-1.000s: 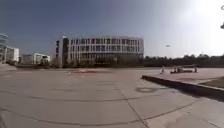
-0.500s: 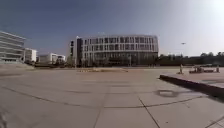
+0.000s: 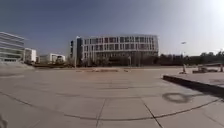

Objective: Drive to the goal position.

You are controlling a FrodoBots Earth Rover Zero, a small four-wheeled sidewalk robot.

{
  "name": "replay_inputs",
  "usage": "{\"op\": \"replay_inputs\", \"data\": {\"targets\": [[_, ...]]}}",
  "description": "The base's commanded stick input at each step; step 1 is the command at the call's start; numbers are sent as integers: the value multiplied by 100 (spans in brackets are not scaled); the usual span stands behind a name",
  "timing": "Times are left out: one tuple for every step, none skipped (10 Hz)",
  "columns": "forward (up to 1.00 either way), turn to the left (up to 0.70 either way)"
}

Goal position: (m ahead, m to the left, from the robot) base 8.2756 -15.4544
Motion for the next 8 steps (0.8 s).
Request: {"op": "replay_inputs", "data": {"targets": [[70, 0], [70, 0], [70, 0], [70, 0], [70, 0], [70, 0], [70, 0], [70, 0]]}}
